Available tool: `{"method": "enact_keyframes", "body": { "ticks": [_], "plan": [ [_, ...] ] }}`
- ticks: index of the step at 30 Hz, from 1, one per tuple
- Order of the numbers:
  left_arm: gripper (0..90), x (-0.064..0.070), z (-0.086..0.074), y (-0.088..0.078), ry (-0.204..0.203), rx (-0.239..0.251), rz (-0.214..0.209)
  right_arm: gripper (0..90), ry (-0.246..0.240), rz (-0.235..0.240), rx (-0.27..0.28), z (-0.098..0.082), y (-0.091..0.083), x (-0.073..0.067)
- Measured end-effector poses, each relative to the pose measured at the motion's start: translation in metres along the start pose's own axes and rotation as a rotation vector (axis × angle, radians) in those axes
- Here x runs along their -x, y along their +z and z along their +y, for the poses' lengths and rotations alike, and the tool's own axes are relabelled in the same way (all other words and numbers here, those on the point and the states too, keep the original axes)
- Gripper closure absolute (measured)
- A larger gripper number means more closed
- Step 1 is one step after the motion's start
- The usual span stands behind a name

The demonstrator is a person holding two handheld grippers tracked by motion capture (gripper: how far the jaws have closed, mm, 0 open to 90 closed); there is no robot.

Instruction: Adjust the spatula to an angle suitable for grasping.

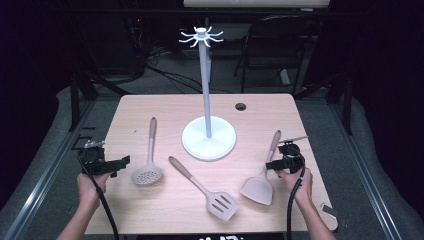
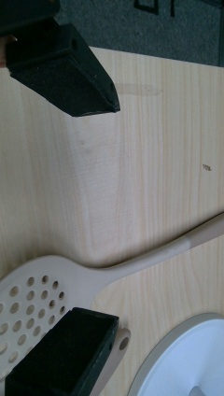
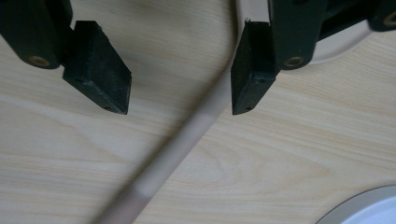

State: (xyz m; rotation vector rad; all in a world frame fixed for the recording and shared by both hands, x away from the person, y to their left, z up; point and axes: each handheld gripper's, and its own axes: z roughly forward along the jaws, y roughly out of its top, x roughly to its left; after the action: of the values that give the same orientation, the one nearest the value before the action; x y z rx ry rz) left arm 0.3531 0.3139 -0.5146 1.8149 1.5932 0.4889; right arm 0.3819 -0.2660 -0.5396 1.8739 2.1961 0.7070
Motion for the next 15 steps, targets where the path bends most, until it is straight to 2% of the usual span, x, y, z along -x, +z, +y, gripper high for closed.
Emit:
{"method": "enact_keyframes", "body": {
  "ticks": [1, 3, 9, 12, 15],
  "plan": [
    [1.4, 0.001, 0.0, -0.001, 0.005, 0.001, 0.002, 41.7, -0.007, -0.001, -0.023, 0.001, 0.004, -0.006],
    [1.5, -0.001, -0.002, -0.005, 0.0, 0.005, 0.003, 43.8, -0.019, -0.015, -0.036, 0.002, 0.007, -0.012],
    [1.8, -0.004, -0.002, -0.003, -0.026, 0.003, 0.005, 46.8, 0.002, 0.001, -0.044, 0.005, 0.01, -0.014],
    [2.1, -0.001, -0.001, -0.002, -0.013, 0.005, 0.012, 47.0, 0.009, 0.02, -0.057, 0.005, 0.013, -0.013],
    [2.3, 0.002, -0.001, 0.0, 0.008, -0.009, 0.007, 48.1, -0.006, 0.021, -0.072, 0.006, 0.016, -0.015]
  ]
}}
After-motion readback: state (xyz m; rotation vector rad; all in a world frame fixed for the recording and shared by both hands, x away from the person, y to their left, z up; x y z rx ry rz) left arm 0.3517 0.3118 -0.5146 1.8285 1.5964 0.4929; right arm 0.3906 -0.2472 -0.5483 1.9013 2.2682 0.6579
